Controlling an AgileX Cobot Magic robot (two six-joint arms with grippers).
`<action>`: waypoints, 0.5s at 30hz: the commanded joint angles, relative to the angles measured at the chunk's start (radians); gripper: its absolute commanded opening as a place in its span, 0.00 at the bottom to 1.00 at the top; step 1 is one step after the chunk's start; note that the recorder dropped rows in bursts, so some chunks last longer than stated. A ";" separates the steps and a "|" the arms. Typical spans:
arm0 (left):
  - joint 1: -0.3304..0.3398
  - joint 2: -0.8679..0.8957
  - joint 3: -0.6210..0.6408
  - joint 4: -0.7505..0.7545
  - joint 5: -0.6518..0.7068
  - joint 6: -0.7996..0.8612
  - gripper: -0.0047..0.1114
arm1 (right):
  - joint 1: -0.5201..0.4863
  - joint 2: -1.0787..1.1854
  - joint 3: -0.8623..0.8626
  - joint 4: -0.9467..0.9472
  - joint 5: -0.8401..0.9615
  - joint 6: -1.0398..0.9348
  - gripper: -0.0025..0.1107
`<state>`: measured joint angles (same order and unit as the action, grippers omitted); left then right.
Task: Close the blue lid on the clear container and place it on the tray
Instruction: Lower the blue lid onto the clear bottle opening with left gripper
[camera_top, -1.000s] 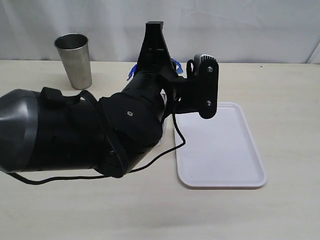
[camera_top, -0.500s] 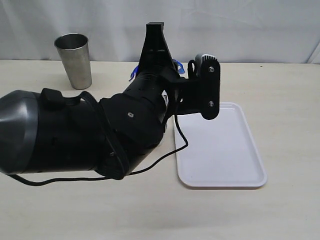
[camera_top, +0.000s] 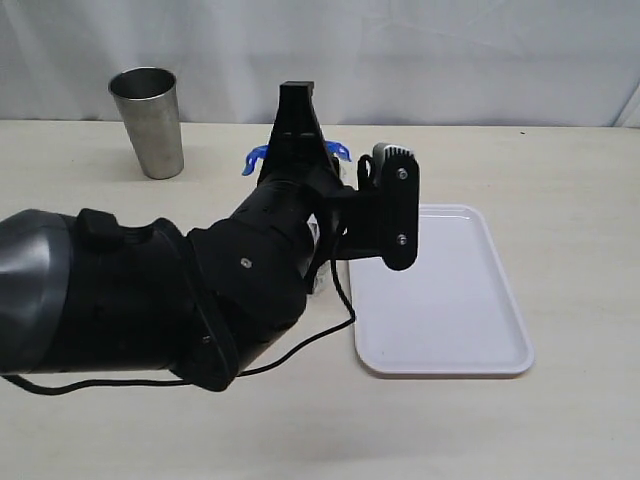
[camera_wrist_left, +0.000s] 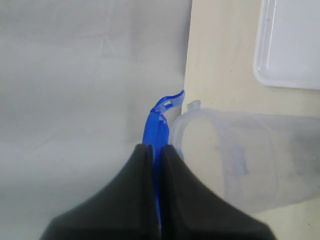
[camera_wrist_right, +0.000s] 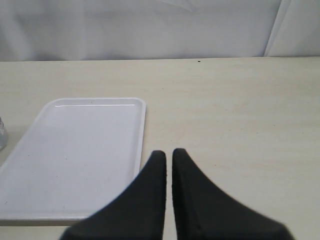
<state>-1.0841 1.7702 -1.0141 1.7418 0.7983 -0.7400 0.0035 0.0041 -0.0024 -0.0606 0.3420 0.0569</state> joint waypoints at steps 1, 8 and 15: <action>-0.009 -0.010 0.013 0.003 -0.008 -0.042 0.04 | -0.001 -0.004 0.002 0.001 0.001 0.000 0.06; -0.009 -0.010 0.013 0.003 -0.051 -0.049 0.04 | -0.001 -0.004 0.002 0.001 0.001 0.000 0.06; -0.009 -0.010 0.013 -0.037 -0.064 -0.047 0.04 | -0.001 -0.004 0.002 0.001 0.001 0.000 0.06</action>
<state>-1.0841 1.7702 -1.0037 1.7284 0.7429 -0.7800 0.0035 0.0041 -0.0024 -0.0606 0.3420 0.0569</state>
